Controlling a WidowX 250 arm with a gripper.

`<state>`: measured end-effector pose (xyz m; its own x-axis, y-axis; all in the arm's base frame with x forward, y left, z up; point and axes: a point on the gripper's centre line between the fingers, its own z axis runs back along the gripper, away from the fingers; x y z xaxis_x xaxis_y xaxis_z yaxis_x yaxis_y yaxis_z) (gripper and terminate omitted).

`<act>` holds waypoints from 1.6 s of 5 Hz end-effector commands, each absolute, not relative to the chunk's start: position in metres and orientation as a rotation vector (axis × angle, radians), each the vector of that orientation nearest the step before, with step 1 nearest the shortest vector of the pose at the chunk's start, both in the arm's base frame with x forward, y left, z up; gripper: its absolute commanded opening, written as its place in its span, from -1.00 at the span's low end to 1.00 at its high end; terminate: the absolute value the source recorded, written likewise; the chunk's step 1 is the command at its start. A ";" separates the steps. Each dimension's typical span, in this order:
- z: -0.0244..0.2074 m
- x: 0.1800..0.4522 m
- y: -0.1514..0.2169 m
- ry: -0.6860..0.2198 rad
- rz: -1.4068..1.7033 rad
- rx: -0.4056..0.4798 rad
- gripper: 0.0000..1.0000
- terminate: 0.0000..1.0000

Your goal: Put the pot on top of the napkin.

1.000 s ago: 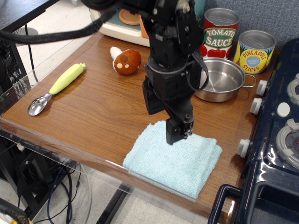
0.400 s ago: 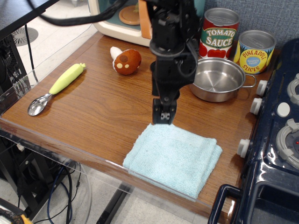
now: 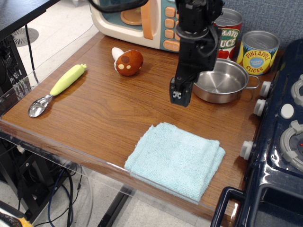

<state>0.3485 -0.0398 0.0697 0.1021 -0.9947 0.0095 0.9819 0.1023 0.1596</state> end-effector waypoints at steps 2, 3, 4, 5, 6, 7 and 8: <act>0.066 0.397 -0.055 -0.204 -1.615 0.097 1.00 -1.00; 0.050 0.400 -0.058 -0.195 -1.626 0.054 1.00 -1.00; 0.038 0.403 -0.062 -0.179 -1.643 0.024 1.00 -1.00; 0.036 0.403 -0.066 -0.170 -1.660 0.037 -1.00 -1.00; 0.036 0.402 -0.067 -0.174 -1.659 0.043 -1.00 -1.00; 0.038 0.401 -0.065 -0.181 -1.650 0.050 -1.00 -1.00; 0.041 0.400 -0.066 -0.182 -1.652 0.059 -1.00 -1.00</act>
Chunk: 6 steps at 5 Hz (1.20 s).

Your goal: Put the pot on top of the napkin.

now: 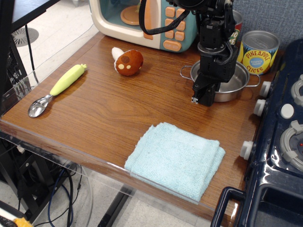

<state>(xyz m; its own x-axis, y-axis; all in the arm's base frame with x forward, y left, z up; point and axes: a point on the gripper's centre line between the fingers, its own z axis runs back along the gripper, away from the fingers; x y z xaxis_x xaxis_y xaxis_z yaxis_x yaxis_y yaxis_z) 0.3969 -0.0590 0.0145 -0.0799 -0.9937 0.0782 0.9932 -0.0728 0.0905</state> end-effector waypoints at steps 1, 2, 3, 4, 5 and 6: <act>0.054 0.392 -0.061 -0.212 -1.634 0.083 -1.00 -1.00; 0.071 0.387 -0.061 -0.239 -1.625 0.120 -1.00 -1.00; 0.089 0.372 -0.065 -0.272 -1.609 0.150 -1.00 -1.00; 0.102 0.348 -0.077 -0.315 -1.604 0.164 -1.00 -1.00; 0.103 0.314 -0.090 -0.322 -1.620 0.160 -1.00 -1.00; 0.094 0.284 -0.103 -0.310 -1.643 0.138 -1.00 -1.00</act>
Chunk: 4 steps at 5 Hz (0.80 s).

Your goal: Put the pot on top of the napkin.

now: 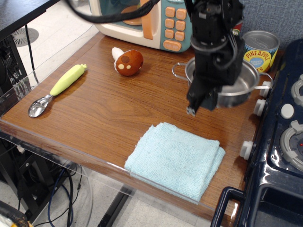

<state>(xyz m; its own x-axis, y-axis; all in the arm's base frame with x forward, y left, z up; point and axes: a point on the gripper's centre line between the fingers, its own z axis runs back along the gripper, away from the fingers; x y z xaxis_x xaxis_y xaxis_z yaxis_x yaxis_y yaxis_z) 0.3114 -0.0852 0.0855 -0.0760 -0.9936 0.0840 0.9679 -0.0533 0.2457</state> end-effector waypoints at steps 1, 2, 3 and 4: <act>0.085 0.264 -0.102 -0.292 -1.624 0.122 -1.00 -1.00; 0.064 0.240 -0.083 -0.236 -1.567 0.114 -1.00 -1.00; 0.044 0.223 -0.070 -0.164 -1.542 0.070 -1.00 -1.00; 0.029 0.223 -0.070 -0.149 -1.561 0.033 -1.00 -1.00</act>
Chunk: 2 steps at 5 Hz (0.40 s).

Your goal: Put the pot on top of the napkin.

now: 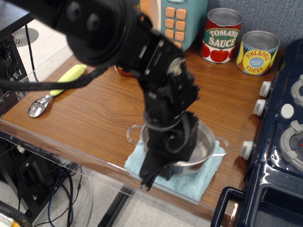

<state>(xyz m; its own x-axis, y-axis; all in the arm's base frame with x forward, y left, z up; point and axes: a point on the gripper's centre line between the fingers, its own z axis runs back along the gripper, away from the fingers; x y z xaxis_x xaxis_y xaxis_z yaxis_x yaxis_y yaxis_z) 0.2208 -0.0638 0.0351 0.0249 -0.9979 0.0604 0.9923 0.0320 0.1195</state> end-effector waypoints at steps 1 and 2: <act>0.026 0.224 -0.071 -0.154 -1.565 0.034 -1.00 -1.00; 0.027 0.225 -0.073 -0.131 -1.578 0.040 1.00 -1.00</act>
